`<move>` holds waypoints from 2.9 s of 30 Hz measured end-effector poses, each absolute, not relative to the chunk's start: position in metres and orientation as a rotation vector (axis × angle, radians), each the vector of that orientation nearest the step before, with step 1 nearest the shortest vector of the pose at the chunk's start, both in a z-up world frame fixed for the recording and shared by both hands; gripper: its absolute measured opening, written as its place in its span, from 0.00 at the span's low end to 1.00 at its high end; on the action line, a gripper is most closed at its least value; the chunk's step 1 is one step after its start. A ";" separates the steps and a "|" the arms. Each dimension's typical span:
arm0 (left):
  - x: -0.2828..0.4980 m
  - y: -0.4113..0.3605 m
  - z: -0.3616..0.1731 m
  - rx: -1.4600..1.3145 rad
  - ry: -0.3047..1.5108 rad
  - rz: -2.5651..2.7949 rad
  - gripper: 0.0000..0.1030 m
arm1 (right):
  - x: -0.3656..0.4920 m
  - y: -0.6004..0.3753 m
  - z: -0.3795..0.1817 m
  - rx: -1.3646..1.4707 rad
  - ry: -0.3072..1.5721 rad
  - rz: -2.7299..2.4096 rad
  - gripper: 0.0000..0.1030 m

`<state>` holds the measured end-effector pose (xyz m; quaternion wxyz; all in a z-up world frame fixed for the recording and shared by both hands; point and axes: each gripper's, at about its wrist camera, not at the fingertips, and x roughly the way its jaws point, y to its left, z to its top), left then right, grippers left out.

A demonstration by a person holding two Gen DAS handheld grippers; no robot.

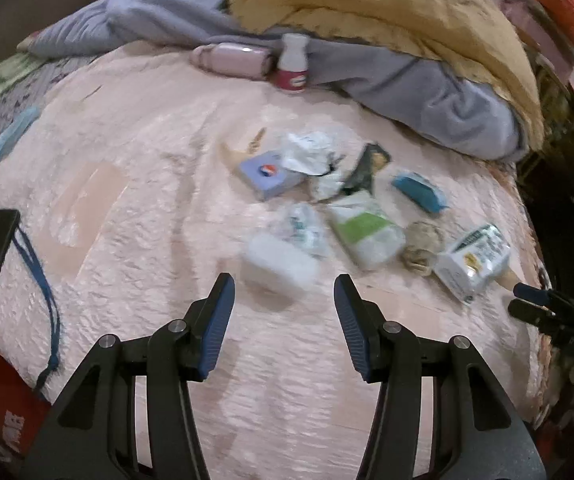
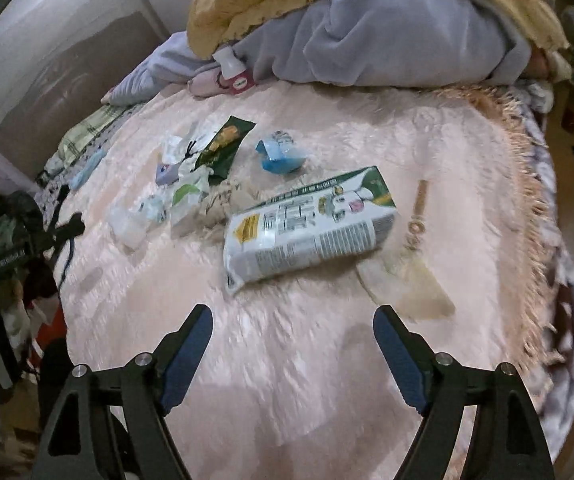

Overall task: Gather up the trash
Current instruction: 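Return to the bed, grasp the white sponge with the left tool while the right tool grasps the milk carton, then carry the white sponge and milk carton over the white bucket with both tools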

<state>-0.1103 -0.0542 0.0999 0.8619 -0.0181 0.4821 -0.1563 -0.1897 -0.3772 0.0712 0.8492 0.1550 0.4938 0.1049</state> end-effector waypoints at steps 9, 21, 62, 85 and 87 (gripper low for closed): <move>-0.089 -0.045 0.083 -0.102 1.059 -0.313 0.49 | -0.108 -0.375 0.057 0.377 1.088 0.131 0.91; -0.061 -0.069 0.049 -0.134 1.094 -0.331 0.48 | -0.073 -0.344 0.048 0.146 1.086 0.038 0.75; -0.113 -0.121 0.045 -0.155 1.137 -0.562 0.44 | -0.156 -0.371 0.062 0.059 1.064 -0.038 0.54; -0.176 -0.195 0.123 -0.074 1.061 -0.793 0.16 | -0.268 -0.423 0.130 0.370 0.878 0.165 0.28; -0.182 -0.205 0.129 -0.062 1.051 -0.811 0.16 | -0.280 -0.431 0.135 0.379 0.858 0.152 0.28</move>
